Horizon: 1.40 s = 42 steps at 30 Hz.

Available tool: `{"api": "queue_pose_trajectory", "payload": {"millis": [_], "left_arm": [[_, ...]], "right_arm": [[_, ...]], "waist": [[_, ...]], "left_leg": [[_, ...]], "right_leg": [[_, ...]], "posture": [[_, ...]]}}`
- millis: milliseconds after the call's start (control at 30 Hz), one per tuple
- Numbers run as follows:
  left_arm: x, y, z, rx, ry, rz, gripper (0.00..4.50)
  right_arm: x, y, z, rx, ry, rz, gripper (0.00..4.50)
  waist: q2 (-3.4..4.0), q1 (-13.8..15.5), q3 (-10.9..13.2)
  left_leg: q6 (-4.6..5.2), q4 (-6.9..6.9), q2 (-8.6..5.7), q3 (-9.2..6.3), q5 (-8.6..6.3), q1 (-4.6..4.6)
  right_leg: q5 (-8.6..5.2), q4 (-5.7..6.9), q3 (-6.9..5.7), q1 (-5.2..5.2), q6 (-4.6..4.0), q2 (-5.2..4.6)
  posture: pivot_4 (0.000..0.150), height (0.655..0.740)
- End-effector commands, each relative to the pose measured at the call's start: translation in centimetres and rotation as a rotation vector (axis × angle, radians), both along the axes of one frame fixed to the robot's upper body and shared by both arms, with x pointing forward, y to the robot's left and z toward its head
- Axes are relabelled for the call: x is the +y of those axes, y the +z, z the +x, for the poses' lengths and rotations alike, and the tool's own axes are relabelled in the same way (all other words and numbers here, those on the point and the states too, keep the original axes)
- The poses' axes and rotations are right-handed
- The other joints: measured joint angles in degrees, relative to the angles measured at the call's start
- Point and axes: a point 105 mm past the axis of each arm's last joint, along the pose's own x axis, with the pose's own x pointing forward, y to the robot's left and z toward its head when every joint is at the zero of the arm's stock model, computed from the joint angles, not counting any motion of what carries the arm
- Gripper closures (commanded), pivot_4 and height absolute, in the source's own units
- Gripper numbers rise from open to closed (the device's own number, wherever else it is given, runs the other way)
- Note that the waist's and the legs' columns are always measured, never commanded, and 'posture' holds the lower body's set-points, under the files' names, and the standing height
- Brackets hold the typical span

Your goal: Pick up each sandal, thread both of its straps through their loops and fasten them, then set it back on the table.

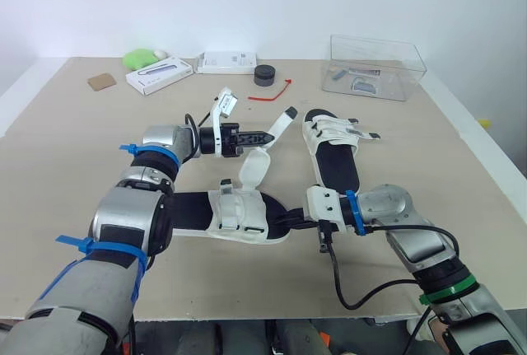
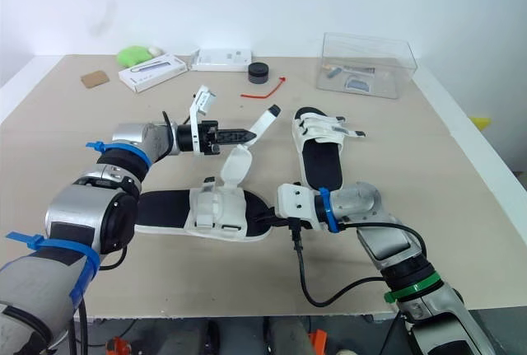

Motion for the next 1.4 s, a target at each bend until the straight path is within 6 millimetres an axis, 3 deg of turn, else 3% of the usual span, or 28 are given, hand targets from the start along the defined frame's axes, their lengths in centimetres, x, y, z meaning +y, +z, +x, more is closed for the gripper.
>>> {"api": "queue_pose_trajectory", "payload": {"millis": [33, 167, 300, 533, 833, 1033, 1167, 1333, 1400], "left_arm": [[0.1, 2.6, -0.5, -0.344, -0.029, 0.072, 4.47], [0.4, 3.6, -4.2, -0.84, -0.102, 0.186, 4.47], [0.8, 2.3, -8.2, -1.178, -0.244, 0.287, 4.47], [1.7, 1.5, -11.5, -1.522, -0.395, 0.328, 4.47], [2.9, -0.4, -13.0, -1.735, -0.608, 0.387, 4.47], [3.0, 0.7, -12.9, -1.801, -0.52, 0.311, 4.47], [3.1, 0.3, -13.1, -1.845, -0.565, 0.319, 4.47], [3.3, 0.1, -12.4, -1.756, -0.533, 0.338, 4.47], [3.4, 0.3, -12.4, -1.726, -0.518, 0.328, 3.93]], "right_arm": [[-0.5, -0.4, 0.2, 0.007, -0.027, -0.028, 4.5], [-0.8, -0.6, 0.1, 0.011, -0.028, -0.035, 4.5], [-0.7, -0.6, 0.1, 0.014, -0.022, -0.035, 4.5], [-0.4, -0.7, 0.1, 0.018, 0.006, -0.042, 4.5], [-0.1, -0.8, 0.1, 0.017, 0.032, -0.047, 4.5], [-0.1, -0.9, 0.0, 0.016, 0.037, -0.049, 4.5], [-0.1, -1.0, 0.0, 0.017, 0.041, -0.051, 4.5], [-0.2, -1.0, 0.1, 0.015, 0.041, -0.052, 4.5], [-0.2, -1.0, 0.0, 0.016, 0.042, -0.053, 4.5]], "waist": [[0.0, 0.01, 0.0], [0.01, 0.05, 0.0], [0.01, 0.23, -0.02], [0.0, 0.23, -0.03], [0.0, 0.23, -0.03], [0.0, 0.22, -0.03], [0.0, 0.21, -0.03], [0.0, 0.21, -0.03], [0.0, 0.21, -0.03]], "left_leg": [[0.0, 0.0, 0.09, 0.01, 0.0, 0.01], [-0.03, -0.01, 0.19, 0.08, -0.01, 0.03], [-0.03, 0.02, 0.19, 0.12, 0.0, 0.04], [0.06, 0.13, 0.22, 0.38, 0.05, 0.13], [0.13, 0.18, 0.25, 0.48, 0.05, 0.13], [0.13, 0.2, 0.28, 0.5, 0.05, 0.12], [0.13, 0.2, 0.29, 0.5, 0.05, 0.13], [0.15, 0.2, 0.29, 0.52, 0.04, 0.13], [0.15, 0.2, 0.3, 0.52, 0.04, 0.13]], "right_leg": [[0.12, 0.0, 0.02, 0.0, -0.2, 0.0], [0.14, 0.01, 0.2, -0.01, -0.24, -0.01], [0.18, 0.0, 0.22, 0.01, -0.25, -0.03], [0.23, -0.03, 0.35, 0.05, 0.08, 0.01], [0.28, -0.06, 0.34, 0.04, 0.16, 0.06], [0.29, -0.06, 0.32, 0.04, 0.16, 0.07], [0.29, -0.07, 0.32, 0.03, 0.17, 0.09], [0.29, -0.06, 0.32, 0.03, 0.17, 0.1], [0.27, -0.06, 0.32, 0.03, 0.2, 0.1]], "posture": [[0.15, 0.74], [0.15, 0.74], [0.15, 0.74], [0.15, 0.74], [0.15, 0.74], [0.15, 0.74], [0.15, 0.74], [0.15, 0.74], [0.15, 0.74]]}}
